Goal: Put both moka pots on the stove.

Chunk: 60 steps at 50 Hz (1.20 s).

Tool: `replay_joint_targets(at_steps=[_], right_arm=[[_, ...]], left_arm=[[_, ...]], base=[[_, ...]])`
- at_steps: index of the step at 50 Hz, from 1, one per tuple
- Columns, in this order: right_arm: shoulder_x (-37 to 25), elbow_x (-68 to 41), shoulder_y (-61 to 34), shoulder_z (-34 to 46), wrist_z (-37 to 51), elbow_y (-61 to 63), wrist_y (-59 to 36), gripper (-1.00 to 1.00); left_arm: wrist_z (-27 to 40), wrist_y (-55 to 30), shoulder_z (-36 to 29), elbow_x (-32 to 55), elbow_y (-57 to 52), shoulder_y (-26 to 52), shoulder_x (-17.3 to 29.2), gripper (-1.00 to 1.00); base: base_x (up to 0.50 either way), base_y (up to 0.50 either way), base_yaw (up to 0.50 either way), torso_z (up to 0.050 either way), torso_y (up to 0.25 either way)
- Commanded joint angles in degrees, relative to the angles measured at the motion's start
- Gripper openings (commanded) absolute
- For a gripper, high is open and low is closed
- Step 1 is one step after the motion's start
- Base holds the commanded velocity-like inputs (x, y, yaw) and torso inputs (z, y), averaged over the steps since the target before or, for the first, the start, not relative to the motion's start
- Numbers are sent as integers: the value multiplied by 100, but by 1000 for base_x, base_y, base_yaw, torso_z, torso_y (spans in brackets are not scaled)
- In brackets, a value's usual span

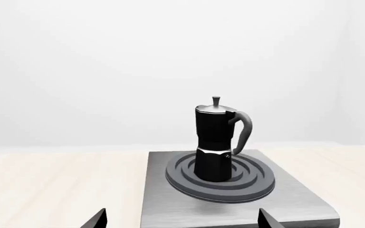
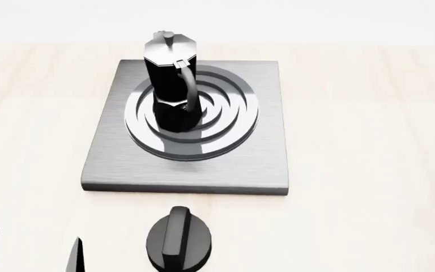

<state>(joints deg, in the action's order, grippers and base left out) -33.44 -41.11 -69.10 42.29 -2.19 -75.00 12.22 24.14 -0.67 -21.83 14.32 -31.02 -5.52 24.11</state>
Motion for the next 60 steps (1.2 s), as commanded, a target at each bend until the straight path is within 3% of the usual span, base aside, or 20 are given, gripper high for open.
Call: replay_joint_targets(at_steps=[1, 8, 18, 26, 44, 60], right_arm=[[315, 1534, -266, -1485, -170, 5, -22, -100], [448, 2024, -394, -2043, -617, 6, -96, -100], [531, 2055, -450, -2727, -2005, 14, 41, -100], [609, 2122, -613, -2737, -2779, 60, -236, -100], [1259, 2872, -1072, -2922, -2969, 7, -533, -100], [1831, 3421, -1053, -3556, -3051, 4, -596, -100]], left_arm=[[12, 19, 5, 18, 6, 3, 16, 100], [22, 35, 9, 30, 7, 1, 22, 100], [25, 64, 7, 46, 38, 3, 28, 100], [30, 68, -8, 44, 43, 6, 32, 100], [52, 101, 32, 99, 36, 6, 70, 100], [44, 123, 9, 111, 92, 35, 77, 100]], base=[[0, 0, 0, 0, 0], [0, 0, 0, 0, 0], [0, 0, 0, 0, 0], [0, 0, 0, 0, 3], [0, 0, 0, 0, 1], [0, 0, 0, 0, 1]])
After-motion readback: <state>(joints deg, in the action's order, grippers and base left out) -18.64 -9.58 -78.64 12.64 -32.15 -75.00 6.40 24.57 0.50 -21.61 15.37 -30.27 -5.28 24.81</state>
